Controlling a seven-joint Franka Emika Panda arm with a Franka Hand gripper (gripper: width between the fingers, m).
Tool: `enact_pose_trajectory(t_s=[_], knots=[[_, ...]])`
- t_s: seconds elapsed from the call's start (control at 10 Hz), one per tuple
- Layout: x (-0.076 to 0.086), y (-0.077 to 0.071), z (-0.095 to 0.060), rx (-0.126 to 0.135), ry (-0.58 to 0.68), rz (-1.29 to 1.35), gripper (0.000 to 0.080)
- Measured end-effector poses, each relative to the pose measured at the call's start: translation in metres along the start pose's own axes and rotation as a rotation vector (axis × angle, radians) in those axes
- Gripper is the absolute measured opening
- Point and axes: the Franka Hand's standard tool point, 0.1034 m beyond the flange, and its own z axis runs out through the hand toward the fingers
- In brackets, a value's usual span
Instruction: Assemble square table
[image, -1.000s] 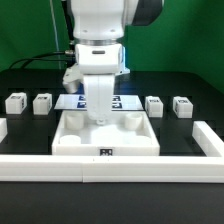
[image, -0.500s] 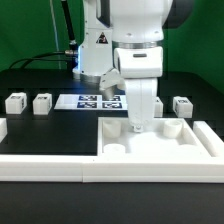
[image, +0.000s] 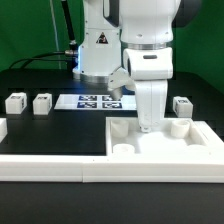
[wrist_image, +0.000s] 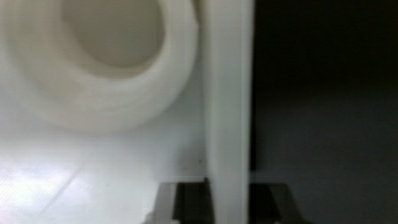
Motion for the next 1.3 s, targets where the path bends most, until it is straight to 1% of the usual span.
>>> enact_pose_trajectory(t_s=[0.2, 0.3, 0.5, 0.6, 0.8, 0.9, 1.0, 1.1, 1.3], knots=[[0.0003, 0.0000, 0.0005, -0.004, -0.005, 0.012, 0.0061], [0.0002, -0.0002, 0.0009, -0.013, -0.004, 0.008, 0.0061], [-0.0003, -0.0003, 0.0011, -0.013, -0.004, 0.009, 0.0061], [-0.0005, -0.0003, 0.0011, -0.013, -0.004, 0.009, 0.0172], [-0.0009, -0.0003, 0.0012, -0.013, -0.004, 0.010, 0.0444], [-0.0011, -0.0003, 0.0012, -0.012, -0.004, 0.010, 0.0598], [-0.0013, -0.0003, 0.0013, -0.012, -0.004, 0.011, 0.0598], [-0.0014, -0.0003, 0.0013, -0.012, -0.004, 0.011, 0.0633], [-0.0017, -0.0003, 0.0014, -0.012, -0.004, 0.011, 0.0646]])
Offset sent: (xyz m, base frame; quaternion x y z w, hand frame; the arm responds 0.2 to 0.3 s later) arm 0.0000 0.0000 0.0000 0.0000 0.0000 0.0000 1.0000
